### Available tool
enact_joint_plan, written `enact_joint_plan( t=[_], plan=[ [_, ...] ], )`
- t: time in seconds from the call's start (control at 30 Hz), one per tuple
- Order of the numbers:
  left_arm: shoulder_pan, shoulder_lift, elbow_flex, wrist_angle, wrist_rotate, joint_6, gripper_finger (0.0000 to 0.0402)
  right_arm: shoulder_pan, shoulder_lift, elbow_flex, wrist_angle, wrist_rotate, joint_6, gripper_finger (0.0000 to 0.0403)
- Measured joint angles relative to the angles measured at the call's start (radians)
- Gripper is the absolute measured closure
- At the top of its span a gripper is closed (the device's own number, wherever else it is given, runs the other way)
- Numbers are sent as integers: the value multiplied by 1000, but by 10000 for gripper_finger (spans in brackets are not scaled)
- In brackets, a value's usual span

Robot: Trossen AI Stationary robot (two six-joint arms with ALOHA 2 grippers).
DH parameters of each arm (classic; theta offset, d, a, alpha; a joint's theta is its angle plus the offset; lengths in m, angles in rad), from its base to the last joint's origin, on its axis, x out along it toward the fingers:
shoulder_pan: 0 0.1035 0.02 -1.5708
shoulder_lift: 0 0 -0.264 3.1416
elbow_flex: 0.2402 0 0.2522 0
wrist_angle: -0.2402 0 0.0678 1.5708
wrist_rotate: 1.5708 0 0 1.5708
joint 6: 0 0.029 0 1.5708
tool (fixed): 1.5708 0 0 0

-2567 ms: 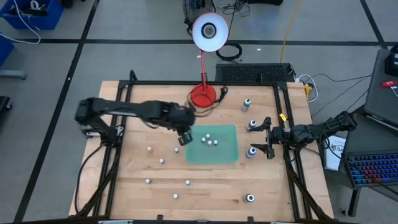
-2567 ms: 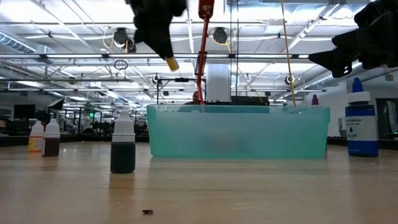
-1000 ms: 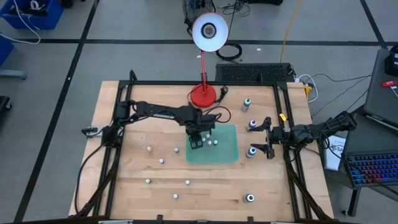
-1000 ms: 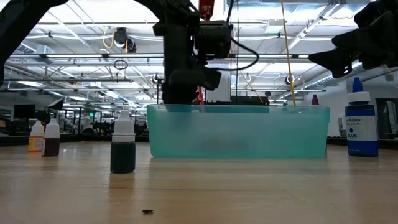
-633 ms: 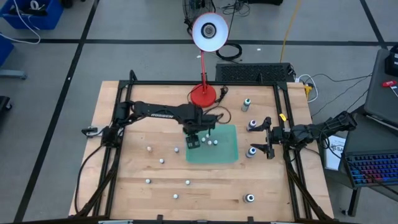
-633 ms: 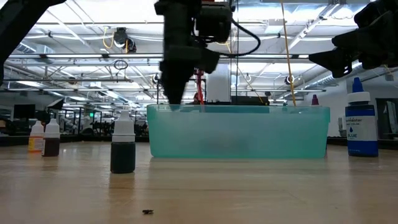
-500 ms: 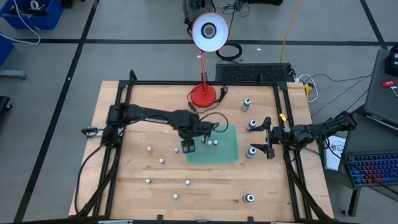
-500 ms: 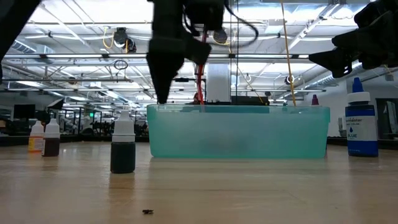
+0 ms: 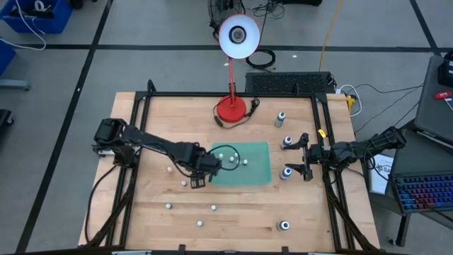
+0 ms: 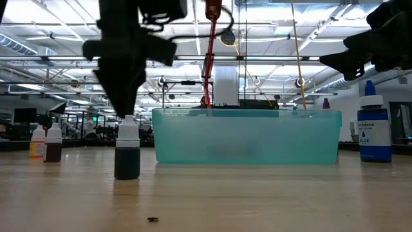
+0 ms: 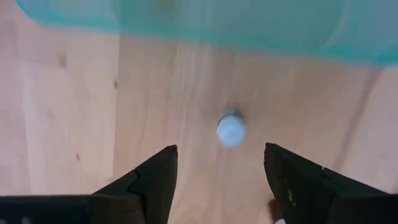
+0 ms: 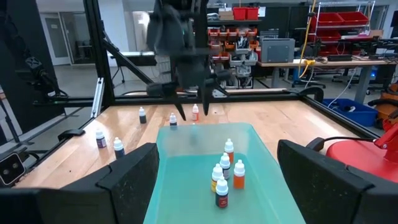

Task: Pick & Place food coloring
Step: Put the small green food coloring bottle into the green bin

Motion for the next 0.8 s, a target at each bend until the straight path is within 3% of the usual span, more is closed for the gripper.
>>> enact_joint_plan(
  t=[0.2, 0.37, 0.8],
  plan=[
    [18, 0, -73, 74, 8, -14, 182, 0, 0, 0, 0, 0, 0, 89],
    [24, 0, -112, 183, 77, -8, 192, 0, 0, 0, -1, 0, 0, 89],
    [24, 0, -166, 256, 82, -21, 202, 0, 0, 0, -1, 0, 0, 90]
  ],
)
